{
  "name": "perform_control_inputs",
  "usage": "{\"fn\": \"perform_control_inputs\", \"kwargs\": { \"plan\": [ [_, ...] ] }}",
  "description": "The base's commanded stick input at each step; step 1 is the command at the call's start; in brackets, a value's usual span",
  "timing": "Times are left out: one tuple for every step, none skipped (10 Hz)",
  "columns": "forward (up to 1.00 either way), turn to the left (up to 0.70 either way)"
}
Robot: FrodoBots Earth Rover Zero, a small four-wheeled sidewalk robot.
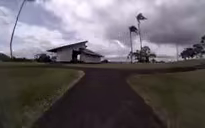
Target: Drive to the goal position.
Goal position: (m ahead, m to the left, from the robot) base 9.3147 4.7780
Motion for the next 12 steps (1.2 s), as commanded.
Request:
{"fn": "perform_control_inputs", "kwargs": {
  "plan": [
    [0.70, 0.00],
    [0.70, 0.00],
    [0.70, 0.00],
    [0.70, 0.00],
    [0.70, 0.00],
    [0.70, 0.00],
    [0.70, 0.00],
    [0.70, 0.00],
    [0.70, 0.00],
    [0.70, 0.00],
    [0.70, 0.00],
    [0.70, 0.00]
  ]
}}
